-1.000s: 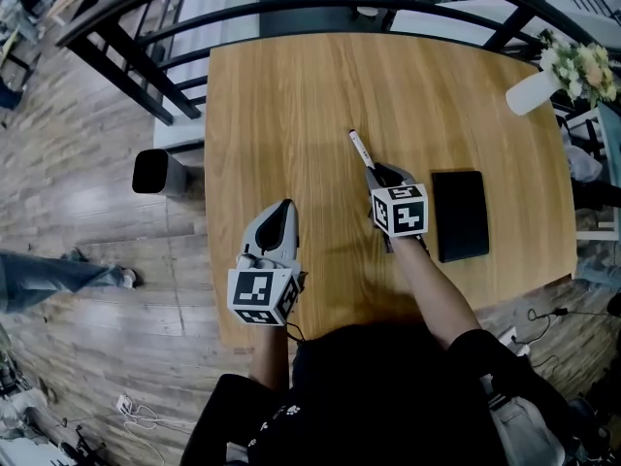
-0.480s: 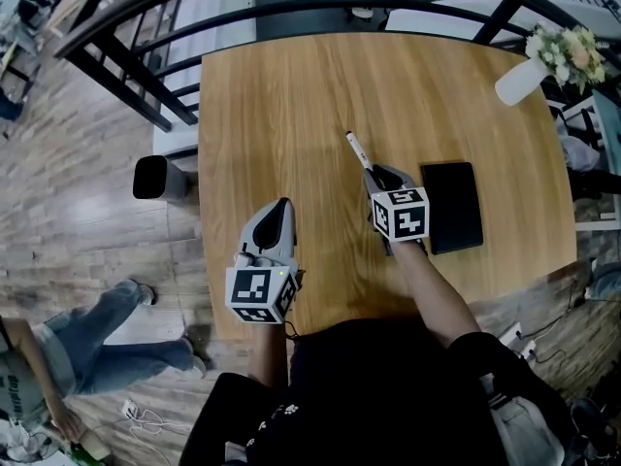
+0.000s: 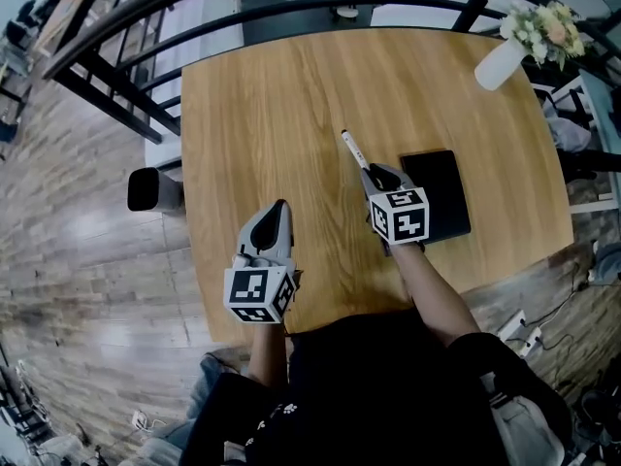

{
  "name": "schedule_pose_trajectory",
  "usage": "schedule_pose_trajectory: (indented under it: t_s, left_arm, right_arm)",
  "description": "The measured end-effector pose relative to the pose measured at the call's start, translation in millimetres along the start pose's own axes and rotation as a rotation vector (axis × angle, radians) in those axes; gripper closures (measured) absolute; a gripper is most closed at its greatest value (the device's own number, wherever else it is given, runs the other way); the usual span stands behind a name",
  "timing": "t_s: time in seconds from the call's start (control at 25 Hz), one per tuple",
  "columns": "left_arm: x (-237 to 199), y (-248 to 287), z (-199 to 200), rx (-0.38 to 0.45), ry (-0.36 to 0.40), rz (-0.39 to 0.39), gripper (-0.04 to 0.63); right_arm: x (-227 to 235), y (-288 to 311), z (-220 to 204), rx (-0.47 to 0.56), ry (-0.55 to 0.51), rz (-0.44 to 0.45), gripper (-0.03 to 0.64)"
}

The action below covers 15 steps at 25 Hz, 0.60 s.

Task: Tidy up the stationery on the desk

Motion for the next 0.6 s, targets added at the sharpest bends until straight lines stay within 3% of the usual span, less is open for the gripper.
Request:
schedule_pose_trajectory:
  t_s: [0.6]
  left_arm:
    - [54.2,32.5,1.8,-0.014,0.025,-0.03,0.601]
  right_arm:
    - [74.4,-45.7,-18.5,0.014,0.061,-0.053,0.538]
Point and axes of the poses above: the fingertips, and each gripper's own axes: y forward along the fingers, x to its right, z out of its top, the point moved 1 cm from there along -y, backward along the fingers, and after that the axes turned 6 degrees about -z, right-handed, at the moved point
